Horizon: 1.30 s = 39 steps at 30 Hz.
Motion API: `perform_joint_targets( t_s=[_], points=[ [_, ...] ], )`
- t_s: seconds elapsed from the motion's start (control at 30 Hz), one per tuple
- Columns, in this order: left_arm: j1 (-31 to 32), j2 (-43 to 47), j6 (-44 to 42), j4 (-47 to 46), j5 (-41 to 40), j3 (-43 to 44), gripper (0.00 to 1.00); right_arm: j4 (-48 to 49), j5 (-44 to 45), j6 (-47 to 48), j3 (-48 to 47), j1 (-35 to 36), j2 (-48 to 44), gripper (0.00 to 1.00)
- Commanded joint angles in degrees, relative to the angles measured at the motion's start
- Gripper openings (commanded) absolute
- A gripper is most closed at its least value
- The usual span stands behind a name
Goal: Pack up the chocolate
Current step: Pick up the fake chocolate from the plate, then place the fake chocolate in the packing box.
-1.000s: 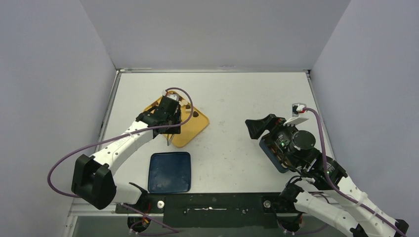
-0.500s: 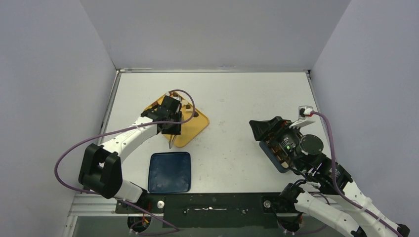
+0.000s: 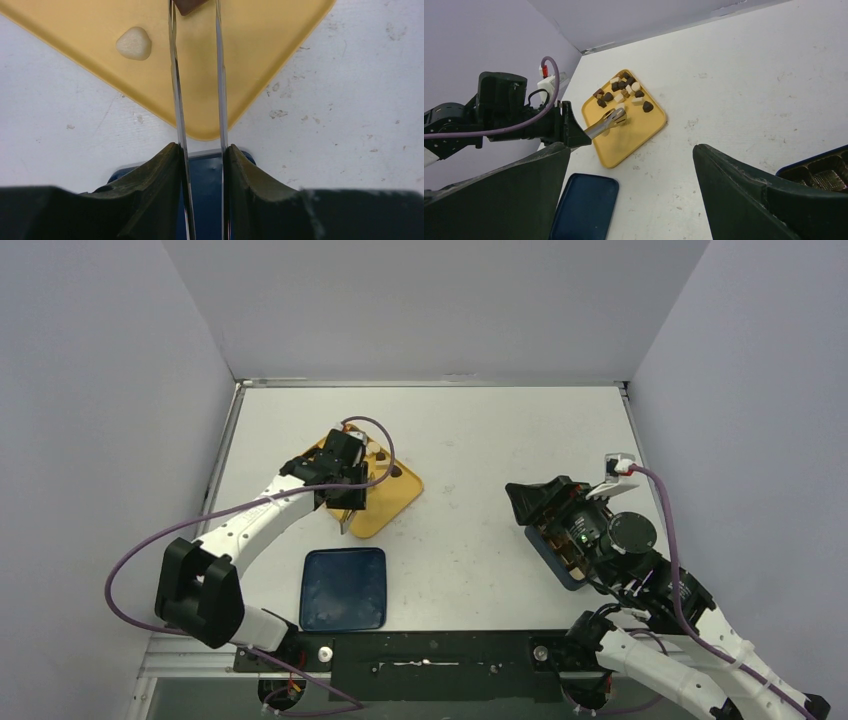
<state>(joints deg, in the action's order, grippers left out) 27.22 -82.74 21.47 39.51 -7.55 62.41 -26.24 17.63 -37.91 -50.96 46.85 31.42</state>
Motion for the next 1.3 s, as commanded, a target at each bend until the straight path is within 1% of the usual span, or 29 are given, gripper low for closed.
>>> perform_joint_targets(
  t_s=[0.0,0.1,0.23,0.47,0.67,0.8,0.9,1.03,1.27],
  points=[
    [1.8,4.3,-0.8,0.7,1.6,5.1,0.21,1.0,1.8,1.9,-2.9,-0.1,0.4,1.0],
    [4.9,4.7,-0.3,1.0,1.0,7.1,0.21,0.2,2.2,2.3,-3.6,0.0,0.2,1.0],
    [10.1,3.7,1.3,-0.4,1.6,9.7,0.21,-3.4,3.9,2.8,-6.3,-0.1,-0.2,1.0],
    [19.2,1.9,3.2,-6.9,4.4,11.9,0.21,-7.4,9.4,3.8,-9.0,0.0,-2.9,1.0],
    [26.2,-0.5,3.7,-13.0,7.5,12.4,0.22,-12.4,14.8,2.0,-10.7,-0.1,-4.5,1.0],
    [28.9,-2.4,3.9,-17.4,10.5,11.8,0.21,-15.5,18.4,0.7,-12.0,0.0,-4.7,1.0],
    [30.8,-4.4,3.1,-18.5,12.2,13.4,0.22,-17.9,20.9,-0.8,-12.7,0.1,-4.7,1.0],
    [33.7,-6.3,2.2,-18.1,12.2,16.4,0.22,-18.6,22.0,-2.0,-13.1,-0.1,-4.5,1.0],
    [38.2,-9.9,2.3,-20.6,13.5,18.4,0.22,-18.8,23.0,-2.7,-13.4,0.0,-2.1,1.0]
  ],
)
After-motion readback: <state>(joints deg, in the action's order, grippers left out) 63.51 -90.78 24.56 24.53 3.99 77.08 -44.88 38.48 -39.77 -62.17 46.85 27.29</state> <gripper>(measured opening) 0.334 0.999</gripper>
